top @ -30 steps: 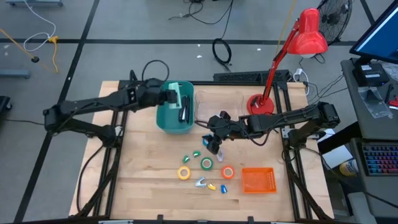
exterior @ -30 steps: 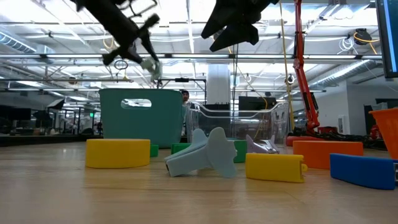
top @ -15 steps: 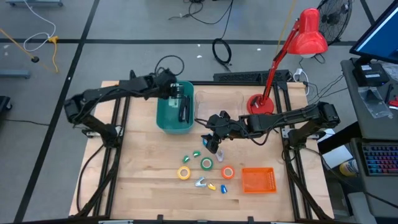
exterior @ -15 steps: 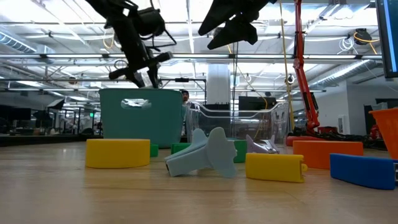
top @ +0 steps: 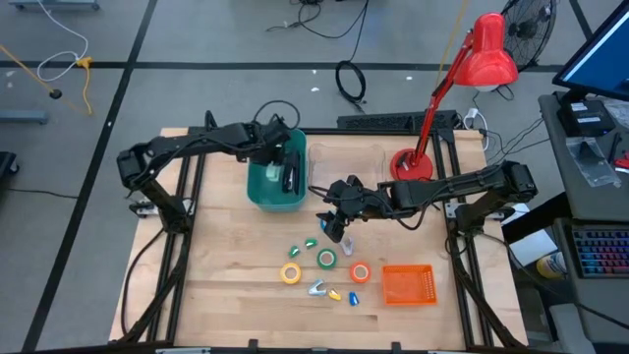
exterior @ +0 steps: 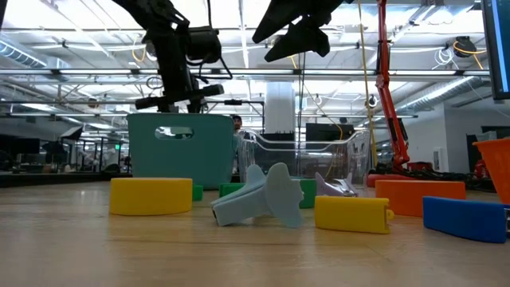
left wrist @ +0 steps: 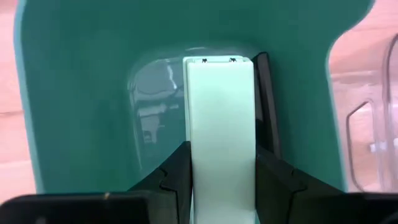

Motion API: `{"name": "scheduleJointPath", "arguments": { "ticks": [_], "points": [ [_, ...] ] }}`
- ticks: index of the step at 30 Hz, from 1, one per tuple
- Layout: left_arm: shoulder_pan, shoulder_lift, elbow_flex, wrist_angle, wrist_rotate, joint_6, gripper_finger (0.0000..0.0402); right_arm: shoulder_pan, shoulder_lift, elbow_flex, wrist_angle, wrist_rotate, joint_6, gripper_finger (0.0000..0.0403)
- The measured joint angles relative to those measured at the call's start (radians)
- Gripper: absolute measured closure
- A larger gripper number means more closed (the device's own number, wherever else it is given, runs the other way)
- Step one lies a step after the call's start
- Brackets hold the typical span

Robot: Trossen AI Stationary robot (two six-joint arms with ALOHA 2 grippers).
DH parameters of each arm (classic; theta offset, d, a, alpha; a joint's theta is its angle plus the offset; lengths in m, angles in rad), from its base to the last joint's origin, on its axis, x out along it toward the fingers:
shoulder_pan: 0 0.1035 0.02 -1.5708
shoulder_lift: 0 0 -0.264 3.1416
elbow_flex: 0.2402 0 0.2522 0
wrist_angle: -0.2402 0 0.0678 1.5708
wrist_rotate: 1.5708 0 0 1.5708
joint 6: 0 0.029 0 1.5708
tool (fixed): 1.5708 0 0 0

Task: Pick and place Stapler, Stapler remover, tape
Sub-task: Put the large light blue stapler into the blue bin

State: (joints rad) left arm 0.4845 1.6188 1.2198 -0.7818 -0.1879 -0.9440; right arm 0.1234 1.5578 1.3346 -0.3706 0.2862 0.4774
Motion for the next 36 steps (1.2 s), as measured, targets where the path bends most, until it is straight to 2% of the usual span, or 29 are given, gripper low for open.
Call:
{"name": "scheduleJointPath", "arguments": {
  "ticks": [6,19,36],
  "points": [
    [-0.007,0.031,0.001,-0.002,-0.018,-0.022,0.0279,0.000,0.000,0.000,0.000,-0.001,-0.001,0.0179],
    [-0.001,0.139,0.000,0.042,0.018,-0.027,0.0279,0.001,0.000,0.000,-0.007,-0.003,0.000,0.0179],
    [0.015,0.144,0.000,0.044,0.031,-0.026,0.0279,0.001,0.000,0.000,-0.007,-0.003,0.000,0.0179]
  ]
}}
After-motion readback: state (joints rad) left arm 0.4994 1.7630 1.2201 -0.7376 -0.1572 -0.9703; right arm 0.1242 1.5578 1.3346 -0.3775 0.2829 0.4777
